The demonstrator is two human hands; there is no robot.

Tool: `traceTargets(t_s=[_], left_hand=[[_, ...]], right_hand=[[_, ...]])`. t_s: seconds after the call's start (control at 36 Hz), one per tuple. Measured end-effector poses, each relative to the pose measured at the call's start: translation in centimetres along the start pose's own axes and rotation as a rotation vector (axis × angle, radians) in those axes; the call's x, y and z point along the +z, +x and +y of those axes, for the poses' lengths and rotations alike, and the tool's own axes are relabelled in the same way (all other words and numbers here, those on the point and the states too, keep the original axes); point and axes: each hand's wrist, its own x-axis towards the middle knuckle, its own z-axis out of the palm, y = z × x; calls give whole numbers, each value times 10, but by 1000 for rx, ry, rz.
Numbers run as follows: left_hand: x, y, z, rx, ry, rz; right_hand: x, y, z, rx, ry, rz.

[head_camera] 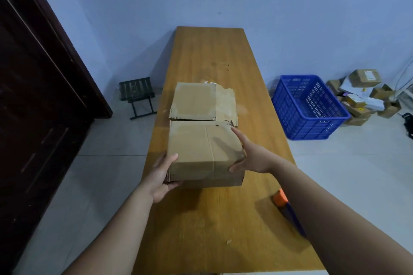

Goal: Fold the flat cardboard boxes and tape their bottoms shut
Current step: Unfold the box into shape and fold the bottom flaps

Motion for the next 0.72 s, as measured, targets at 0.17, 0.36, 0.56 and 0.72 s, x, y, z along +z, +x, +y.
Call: traceTargets(t_s=[0.17,0.36,0.56,0.72], left_hand=[[-6,5,-20,26,318,-300],[-12,14,-59,53,563,-217],[-20,17,-97,-66,843,-40],[-20,21,-109,-5,917,71]], right_hand=[[26,-5,9,61,-383,25],[71,-23,42,135,-236,209],[98,-31,51,248,-50,255],[117,-36,61,262,232,293]])
